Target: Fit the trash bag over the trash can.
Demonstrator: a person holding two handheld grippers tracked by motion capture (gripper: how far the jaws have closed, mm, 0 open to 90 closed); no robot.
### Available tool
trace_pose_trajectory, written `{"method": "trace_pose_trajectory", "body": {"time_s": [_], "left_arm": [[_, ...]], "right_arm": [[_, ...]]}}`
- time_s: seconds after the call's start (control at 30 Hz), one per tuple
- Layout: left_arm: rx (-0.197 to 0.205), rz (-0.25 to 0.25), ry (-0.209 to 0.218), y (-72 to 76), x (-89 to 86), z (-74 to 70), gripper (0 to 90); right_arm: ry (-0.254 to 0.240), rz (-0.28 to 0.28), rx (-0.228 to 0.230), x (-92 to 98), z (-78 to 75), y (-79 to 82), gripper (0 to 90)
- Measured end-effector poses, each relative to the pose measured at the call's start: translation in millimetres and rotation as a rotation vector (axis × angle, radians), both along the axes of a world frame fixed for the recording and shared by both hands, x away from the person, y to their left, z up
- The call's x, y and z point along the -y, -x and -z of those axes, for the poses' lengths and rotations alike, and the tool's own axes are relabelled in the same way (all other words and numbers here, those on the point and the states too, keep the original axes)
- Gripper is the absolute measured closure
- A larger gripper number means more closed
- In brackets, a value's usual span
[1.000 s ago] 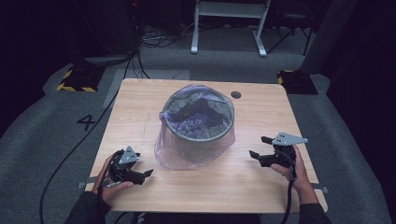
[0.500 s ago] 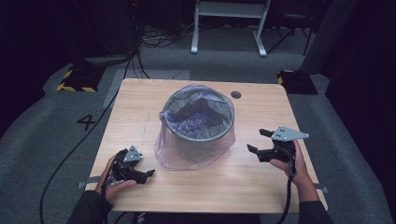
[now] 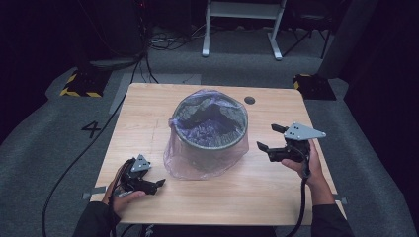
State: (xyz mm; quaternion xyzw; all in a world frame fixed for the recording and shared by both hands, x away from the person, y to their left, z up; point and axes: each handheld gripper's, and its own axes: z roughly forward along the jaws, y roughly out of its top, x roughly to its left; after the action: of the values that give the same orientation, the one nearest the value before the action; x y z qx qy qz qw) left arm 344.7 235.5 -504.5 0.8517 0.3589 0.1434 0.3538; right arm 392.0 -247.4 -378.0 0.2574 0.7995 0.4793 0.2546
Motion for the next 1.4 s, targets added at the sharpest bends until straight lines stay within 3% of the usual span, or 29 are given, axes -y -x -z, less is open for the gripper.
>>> {"method": "trace_pose_trajectory", "body": {"time_s": [0.4, 0.67, 1.03, 1.4], "left_arm": [[-0.001, 0.002, 0.001, -0.3, 0.0, 0.0, 11.1], [0.0, 0.002, 0.003, -0.5, 0.3, 0.1, 11.1], [0.0, 0.003, 0.003, -0.6, 0.3, 0.1, 11.1], [0.0, 0.003, 0.003, -0.6, 0.3, 0.1, 11.1]], "right_arm": [[0.007, -0.018, 0.046, -18.8, -21.5, -7.8, 18.6], [-0.025, -0.047, 0.069, -30.1, -37.8, -13.6, 18.6], [-0.029, -0.072, 0.063, -47.9, -48.7, -19.9, 18.2], [-0.036, -0.084, 0.043, -68.3, -55.5, -39.9, 18.2]]}}
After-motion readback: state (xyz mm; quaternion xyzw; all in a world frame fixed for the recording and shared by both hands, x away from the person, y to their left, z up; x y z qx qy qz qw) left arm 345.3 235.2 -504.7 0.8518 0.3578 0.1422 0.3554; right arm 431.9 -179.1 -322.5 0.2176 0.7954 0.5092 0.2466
